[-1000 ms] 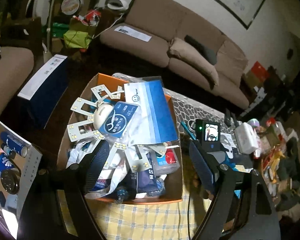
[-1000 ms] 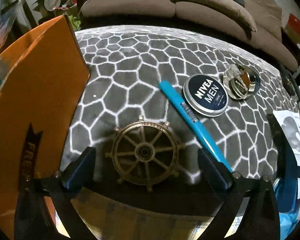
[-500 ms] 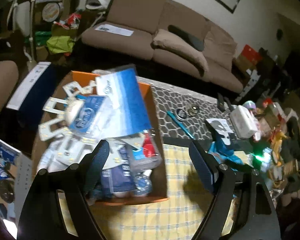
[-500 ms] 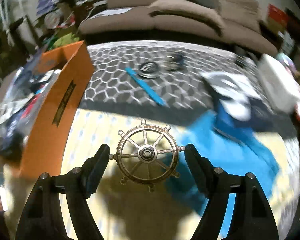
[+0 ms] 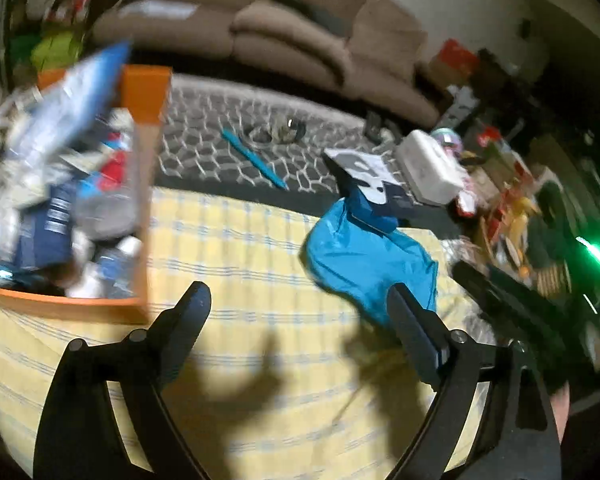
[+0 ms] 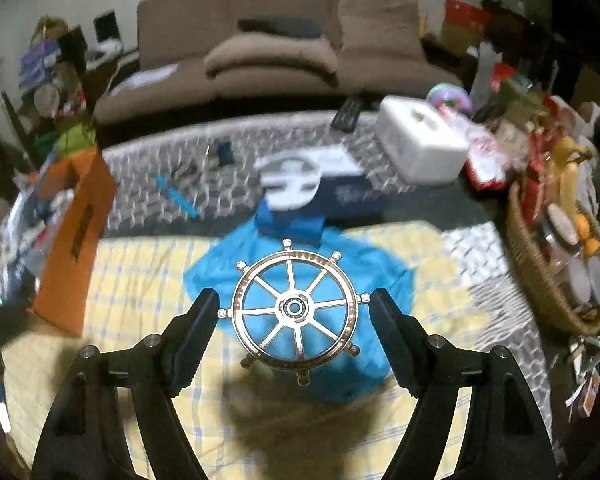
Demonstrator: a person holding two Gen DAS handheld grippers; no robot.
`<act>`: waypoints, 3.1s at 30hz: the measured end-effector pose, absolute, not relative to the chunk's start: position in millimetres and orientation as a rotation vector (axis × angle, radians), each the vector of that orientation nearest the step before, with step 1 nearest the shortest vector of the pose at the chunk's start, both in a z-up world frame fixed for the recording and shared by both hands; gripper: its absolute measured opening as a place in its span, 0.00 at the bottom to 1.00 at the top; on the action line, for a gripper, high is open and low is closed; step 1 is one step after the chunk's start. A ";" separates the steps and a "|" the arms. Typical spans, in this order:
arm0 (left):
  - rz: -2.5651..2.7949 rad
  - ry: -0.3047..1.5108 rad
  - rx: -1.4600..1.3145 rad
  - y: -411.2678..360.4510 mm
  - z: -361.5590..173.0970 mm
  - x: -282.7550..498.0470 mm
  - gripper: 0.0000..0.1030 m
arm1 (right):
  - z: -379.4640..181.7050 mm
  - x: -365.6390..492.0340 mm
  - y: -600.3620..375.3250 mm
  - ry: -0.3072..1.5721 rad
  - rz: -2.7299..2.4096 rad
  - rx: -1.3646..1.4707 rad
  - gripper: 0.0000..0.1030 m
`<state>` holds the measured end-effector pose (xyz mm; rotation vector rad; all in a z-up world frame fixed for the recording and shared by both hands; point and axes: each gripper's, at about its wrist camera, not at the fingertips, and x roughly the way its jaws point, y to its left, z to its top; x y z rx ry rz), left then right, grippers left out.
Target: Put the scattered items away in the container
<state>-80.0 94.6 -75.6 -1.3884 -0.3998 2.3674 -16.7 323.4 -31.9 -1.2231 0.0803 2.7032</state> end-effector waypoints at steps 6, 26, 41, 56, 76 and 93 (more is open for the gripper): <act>2.581 -0.352 -1.600 166.8 -112.6 -194.1 0.86 | -56.2 -27.4 335.3 -0.024 2.575 -1.304 0.76; 2.538 -0.285 -1.867 140.9 -180.4 -161.1 0.07 | -85.4 -23.9 333.5 -0.113 2.553 -1.402 0.76; 2.394 -0.086 -1.767 57.5 -146.6 7.5 0.07 | -123.4 11.2 318.5 0.129 2.615 -1.418 0.76; 2.162 -0.335 -1.819 1.5 -141.0 -12.9 0.57 | -100.0 25.4 303.7 0.278 2.733 -1.389 0.76; 2.119 0.022 -1.858 44.1 -157.1 -27.7 0.12 | -67.0 34.4 265.1 0.115 2.871 -1.320 0.76; 2.489 -0.361 -1.467 -117.9 -25.3 -103.5 0.12 | -85.0 20.6 248.1 0.169 2.947 -1.354 0.77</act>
